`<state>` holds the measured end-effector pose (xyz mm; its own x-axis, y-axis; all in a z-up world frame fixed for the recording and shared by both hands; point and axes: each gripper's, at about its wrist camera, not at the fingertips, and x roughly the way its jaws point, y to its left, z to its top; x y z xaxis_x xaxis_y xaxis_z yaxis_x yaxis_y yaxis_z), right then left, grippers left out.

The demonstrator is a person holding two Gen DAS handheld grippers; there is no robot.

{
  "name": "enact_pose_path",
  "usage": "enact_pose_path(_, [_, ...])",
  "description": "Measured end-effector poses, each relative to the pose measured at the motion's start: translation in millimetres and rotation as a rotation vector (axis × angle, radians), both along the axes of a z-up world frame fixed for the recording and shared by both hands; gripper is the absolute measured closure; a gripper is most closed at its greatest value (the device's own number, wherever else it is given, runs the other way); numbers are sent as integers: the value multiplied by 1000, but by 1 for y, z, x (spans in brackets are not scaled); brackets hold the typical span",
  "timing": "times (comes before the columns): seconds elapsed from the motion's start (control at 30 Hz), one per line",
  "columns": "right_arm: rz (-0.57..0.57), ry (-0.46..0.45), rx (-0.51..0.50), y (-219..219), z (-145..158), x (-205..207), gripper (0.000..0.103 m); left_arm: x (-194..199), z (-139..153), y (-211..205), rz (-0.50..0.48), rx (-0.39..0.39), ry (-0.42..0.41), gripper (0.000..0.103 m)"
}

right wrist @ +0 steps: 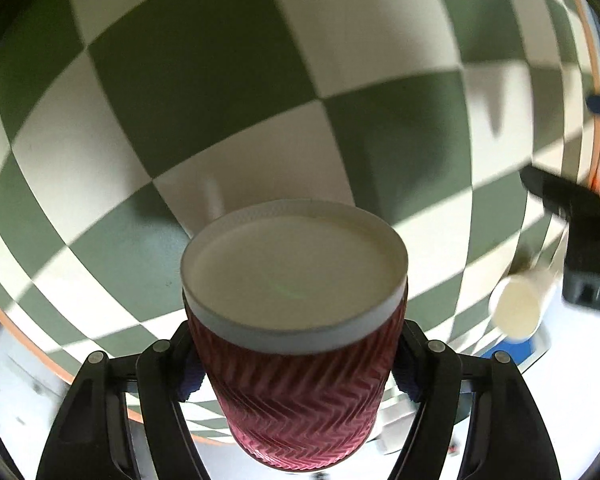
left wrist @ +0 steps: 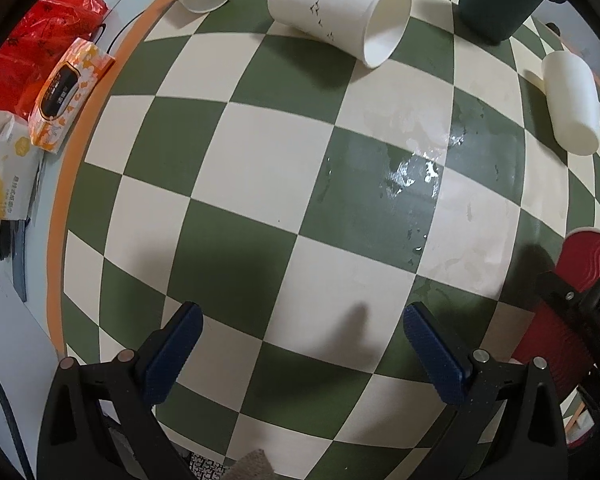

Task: Flip cup upside down
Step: 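Lift and rotate the red cup with the right gripper, rim downward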

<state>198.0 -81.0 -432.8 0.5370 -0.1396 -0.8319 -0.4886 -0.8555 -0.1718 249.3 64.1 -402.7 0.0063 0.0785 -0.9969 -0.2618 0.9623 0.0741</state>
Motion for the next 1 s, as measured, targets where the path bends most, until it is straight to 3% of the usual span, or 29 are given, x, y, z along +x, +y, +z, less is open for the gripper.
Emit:
enact_pose_path(0.3, [-512,110,41,14,20,45,27,5,8,-6,-21,3,-15,0])
enact_pose_path(0.4, [-723,161,37,16,22,64,27,5,8,-9,-28,2,-16,0])
enact_pose_path(0.63, [-1337,306,15,8,18,137,27,2,10,-16,-44,4,-23,0])
enact_pose_path(0.73, [-1509,323,28,1,13,162,27,-1,11,-17,-47,4,-24,0])
enact_pose_path(1.0, [-1708,343,85,-21,1,193,27,-6,10,-20,-51,3,-23,0])
